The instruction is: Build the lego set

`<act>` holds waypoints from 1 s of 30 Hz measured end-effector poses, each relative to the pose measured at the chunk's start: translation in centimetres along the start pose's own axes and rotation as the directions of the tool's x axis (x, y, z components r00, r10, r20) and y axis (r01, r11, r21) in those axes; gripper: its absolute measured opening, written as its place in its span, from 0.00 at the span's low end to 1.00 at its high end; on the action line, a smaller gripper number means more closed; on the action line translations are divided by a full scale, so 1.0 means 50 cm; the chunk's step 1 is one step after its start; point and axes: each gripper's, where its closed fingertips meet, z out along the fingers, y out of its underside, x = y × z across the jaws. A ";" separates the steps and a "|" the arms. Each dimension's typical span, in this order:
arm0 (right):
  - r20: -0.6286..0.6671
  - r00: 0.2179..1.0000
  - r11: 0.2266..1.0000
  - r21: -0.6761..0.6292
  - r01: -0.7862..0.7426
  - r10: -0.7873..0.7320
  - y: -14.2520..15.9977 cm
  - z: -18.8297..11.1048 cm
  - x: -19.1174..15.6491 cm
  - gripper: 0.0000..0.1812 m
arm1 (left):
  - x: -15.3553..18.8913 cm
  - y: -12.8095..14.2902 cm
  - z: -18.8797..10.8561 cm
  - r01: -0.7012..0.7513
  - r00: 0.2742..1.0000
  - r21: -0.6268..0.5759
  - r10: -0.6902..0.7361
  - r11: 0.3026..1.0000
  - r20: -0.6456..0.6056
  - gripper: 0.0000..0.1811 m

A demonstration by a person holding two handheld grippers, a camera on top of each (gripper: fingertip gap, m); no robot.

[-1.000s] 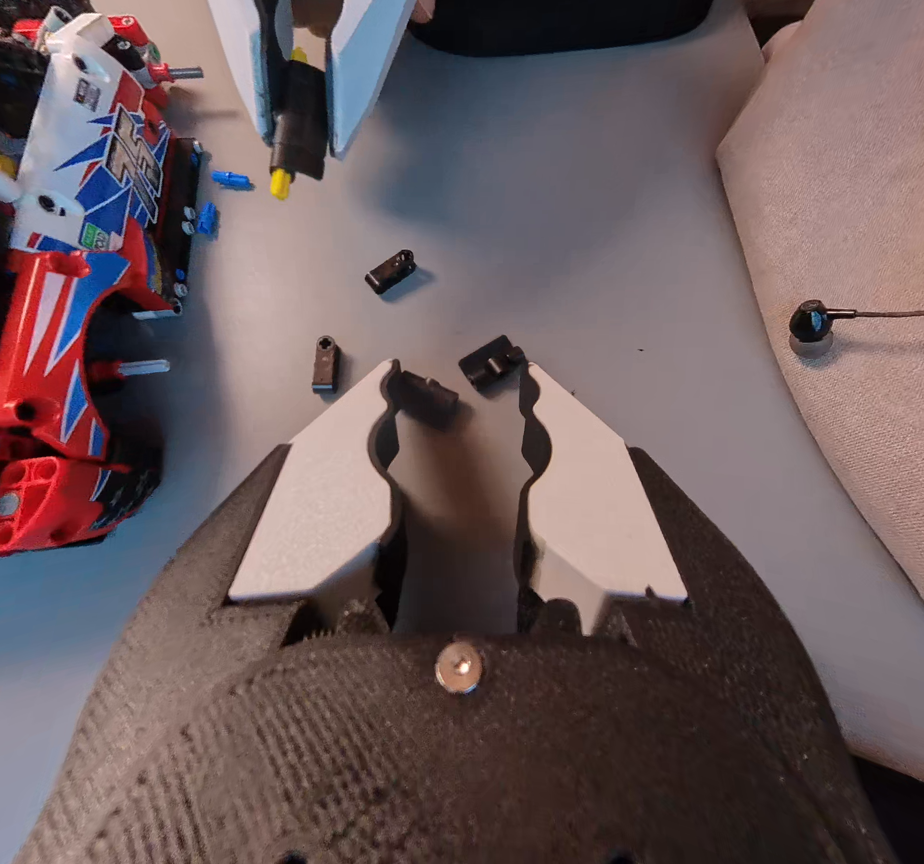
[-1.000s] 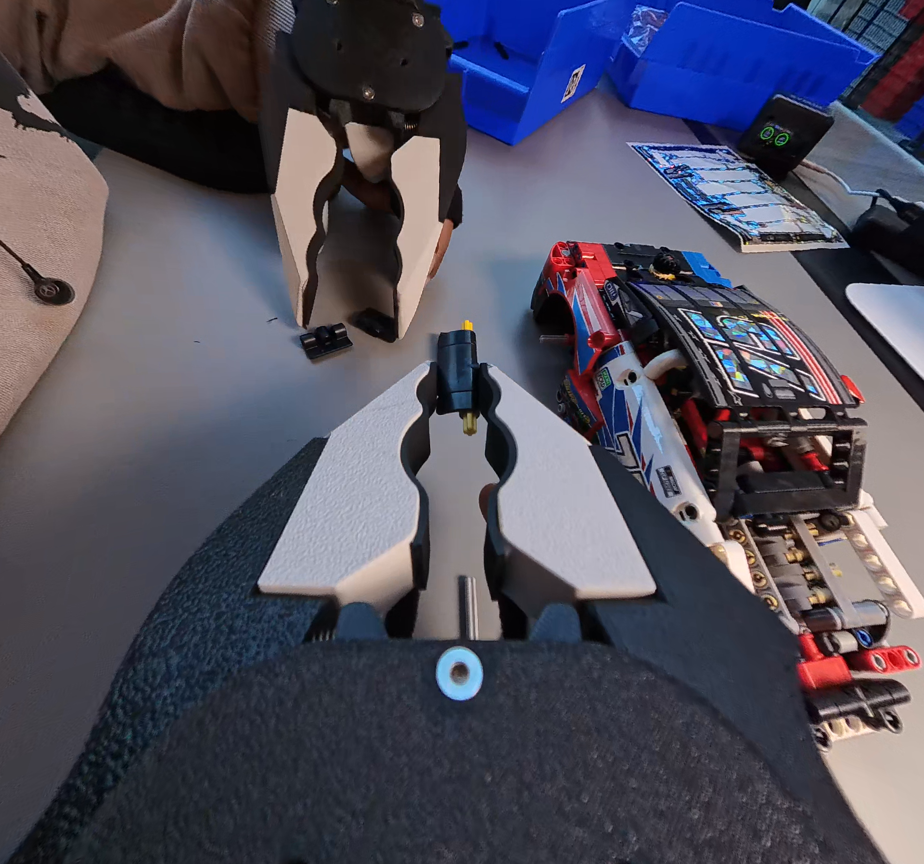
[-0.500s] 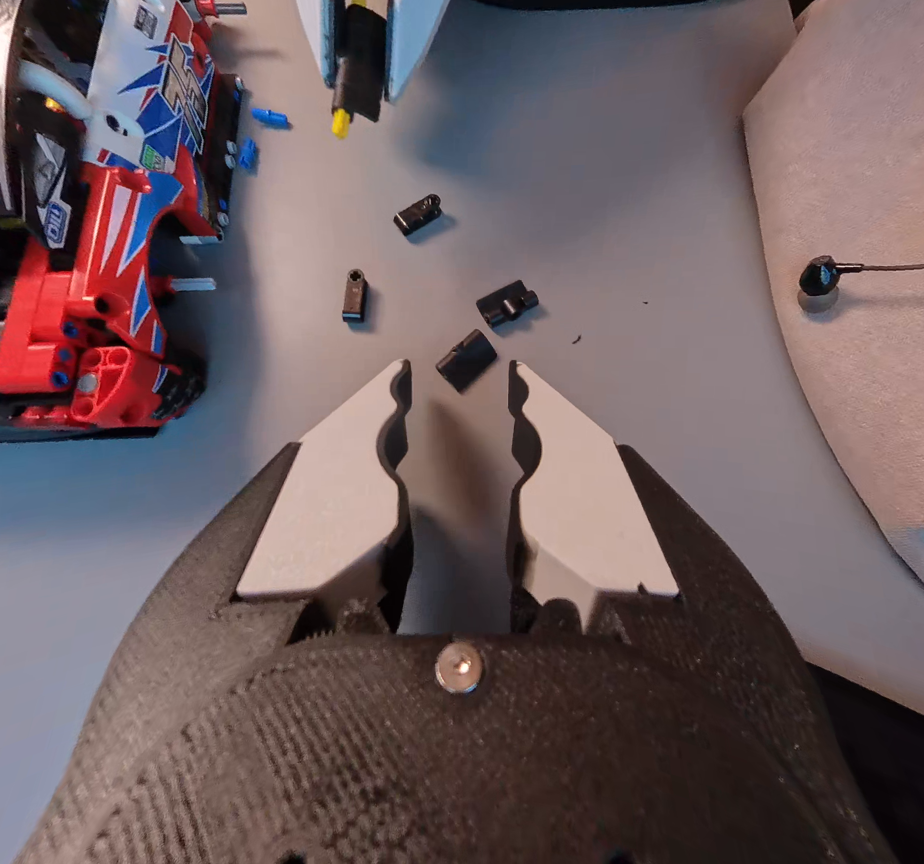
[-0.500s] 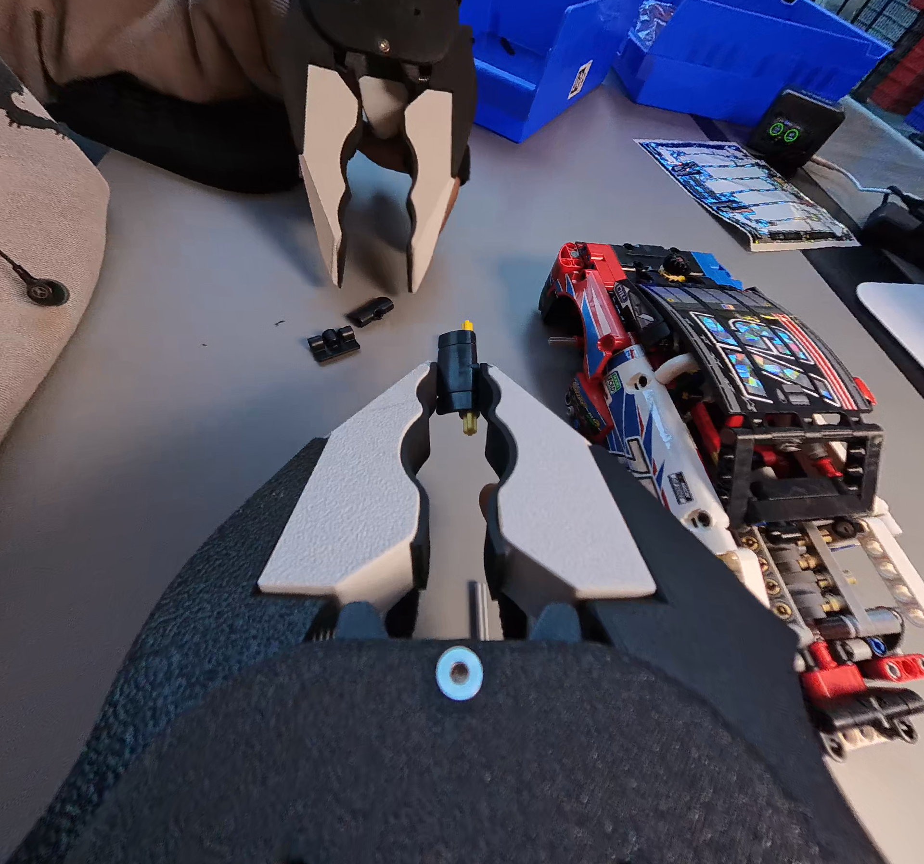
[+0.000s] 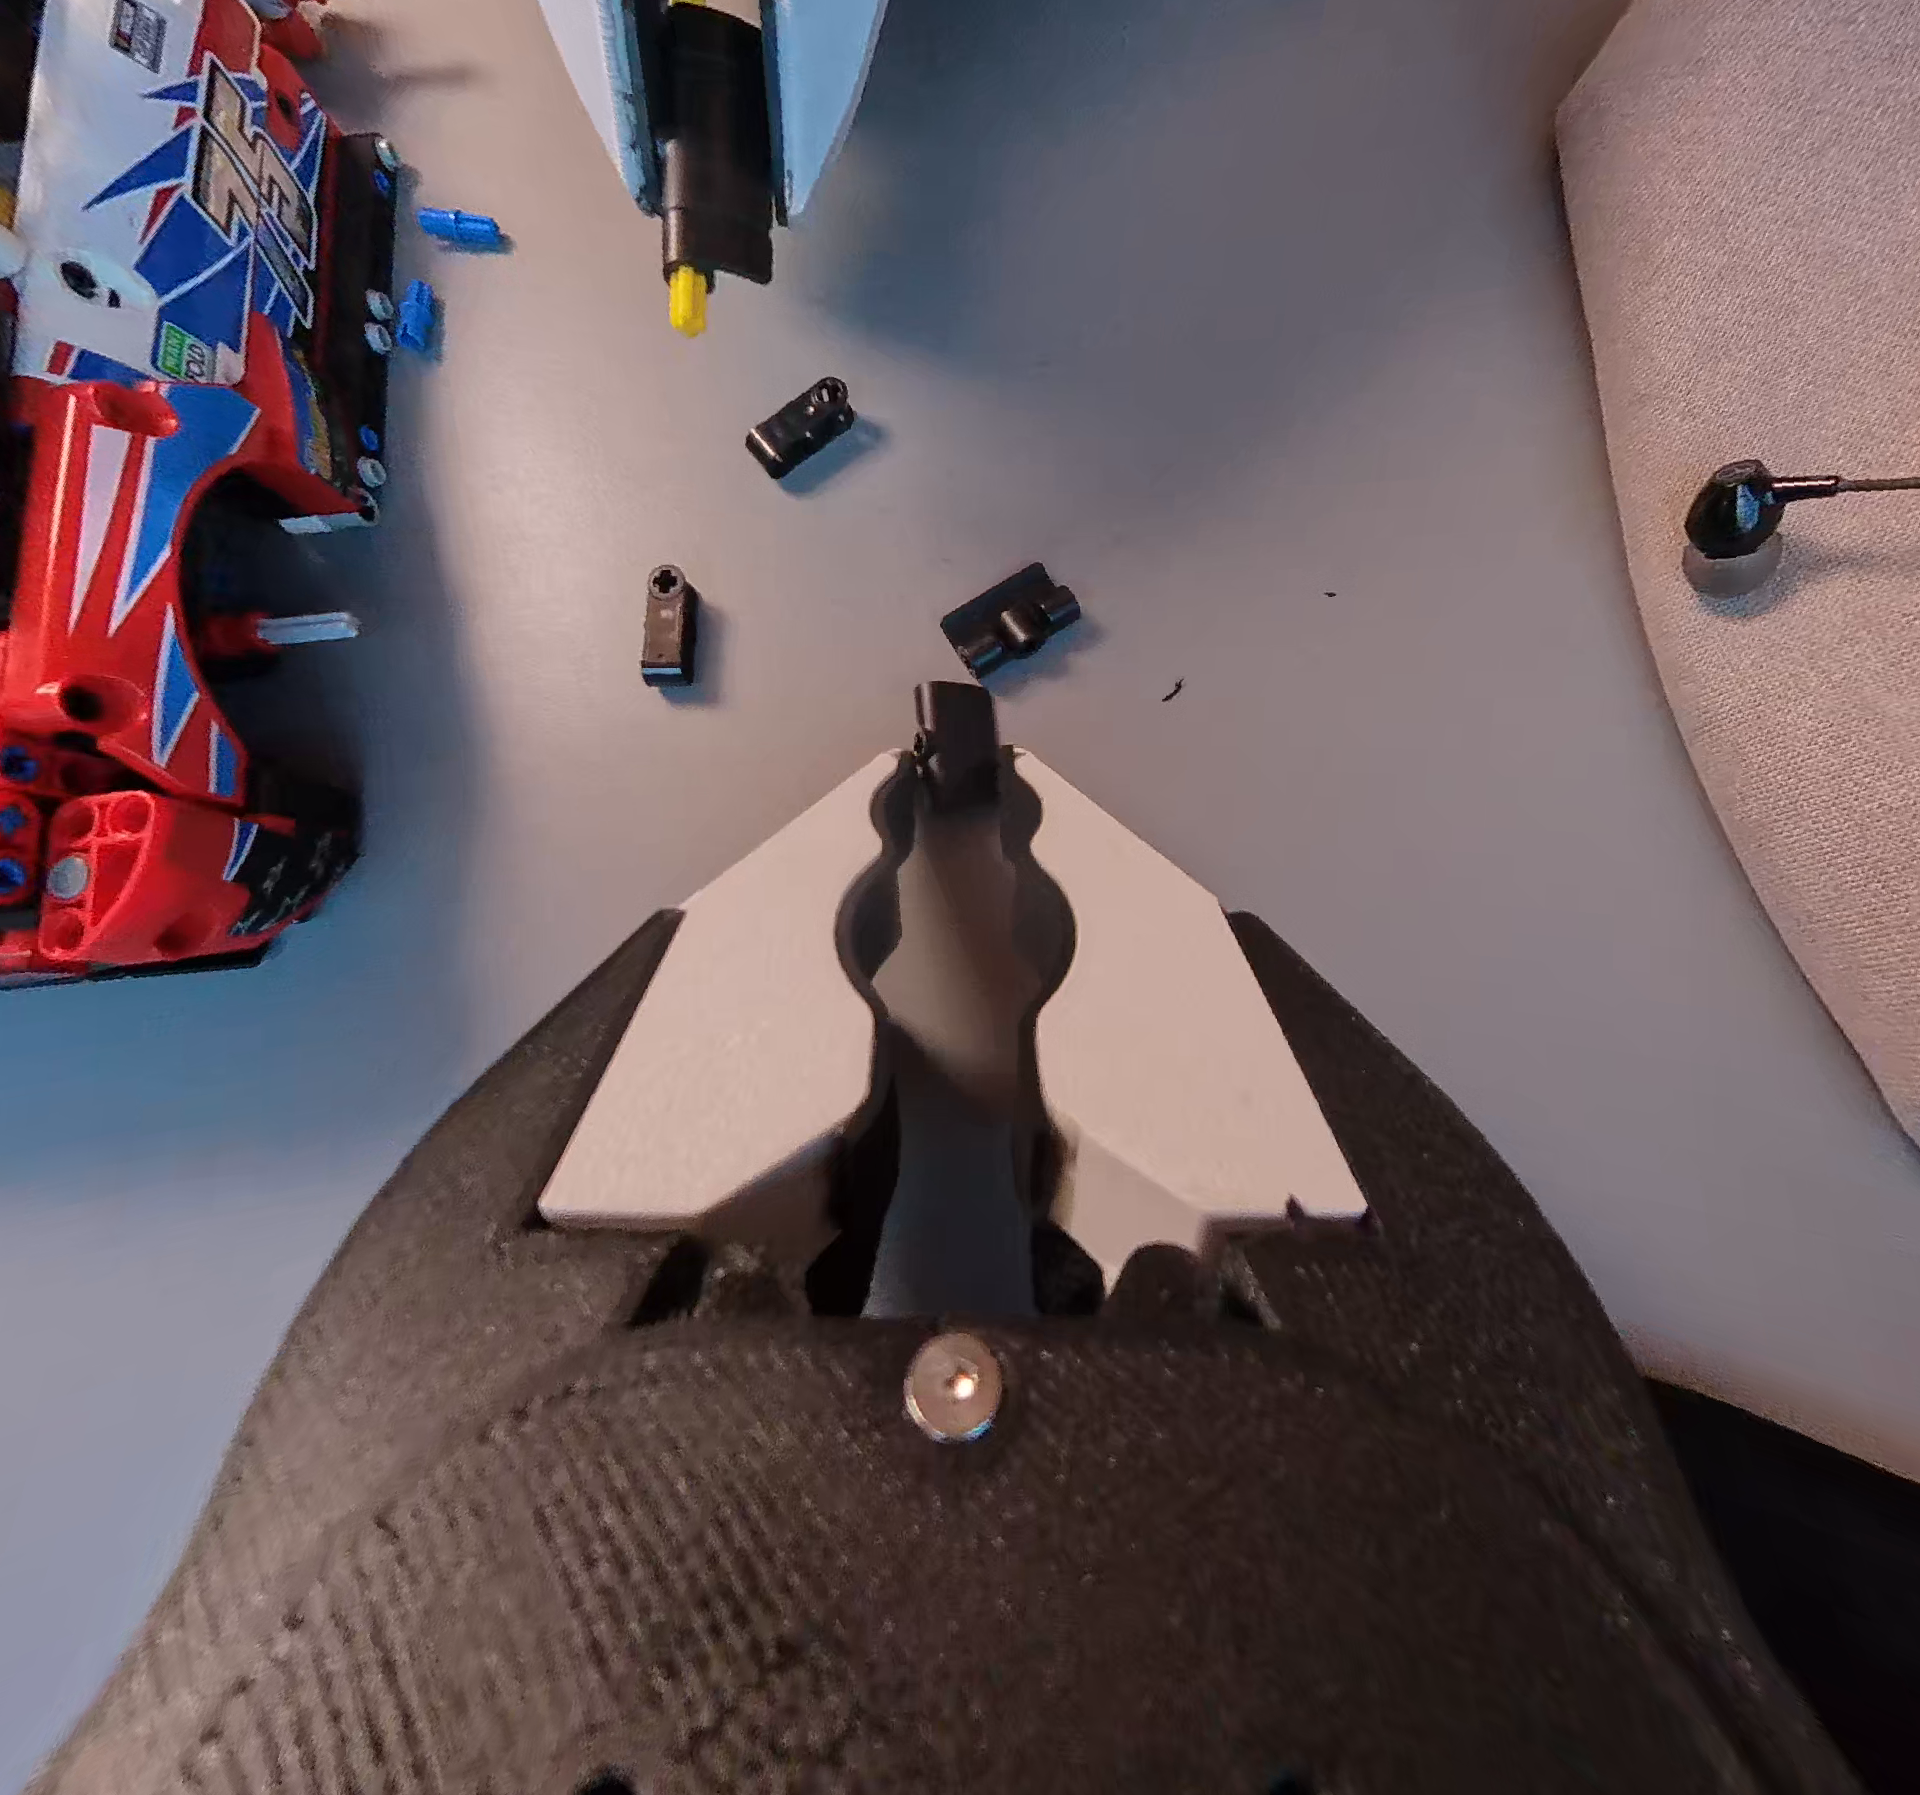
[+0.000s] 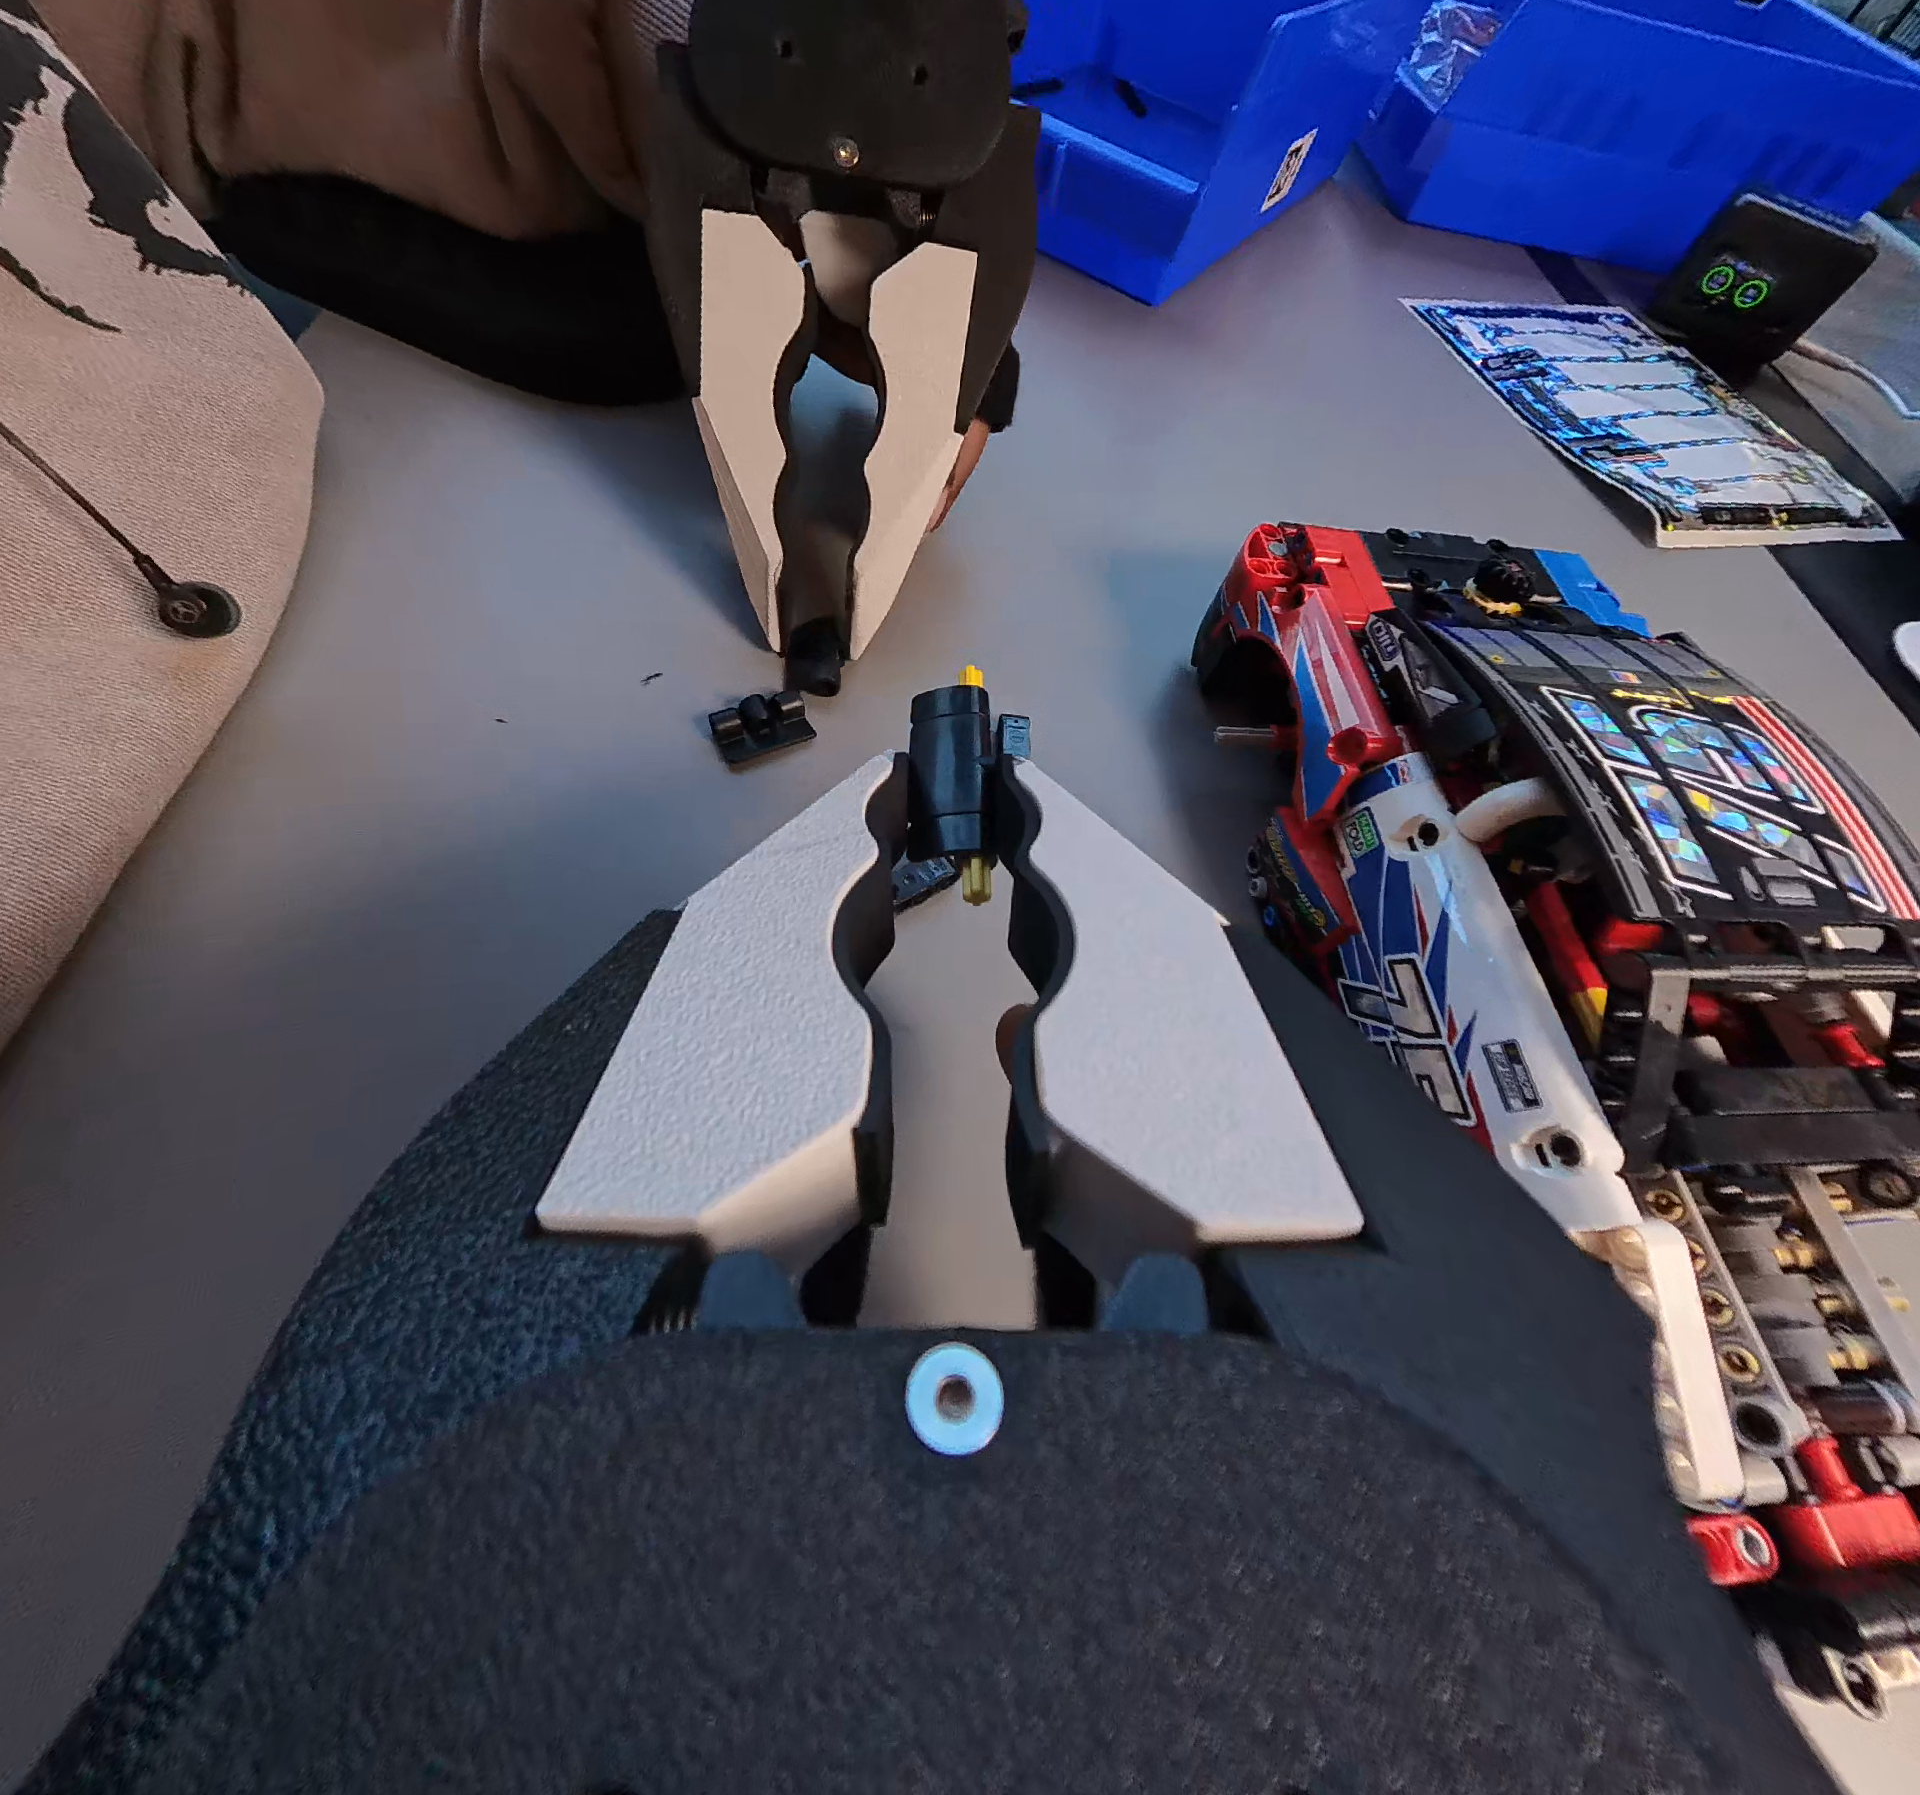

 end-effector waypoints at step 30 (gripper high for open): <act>0.025 0.983 0.983 0.009 0.181 -0.181 -0.030 0.026 -0.061 0.07 | -0.009 -0.101 -0.048 0.481 0.867 0.352 -0.378 0.803 -0.324 0.02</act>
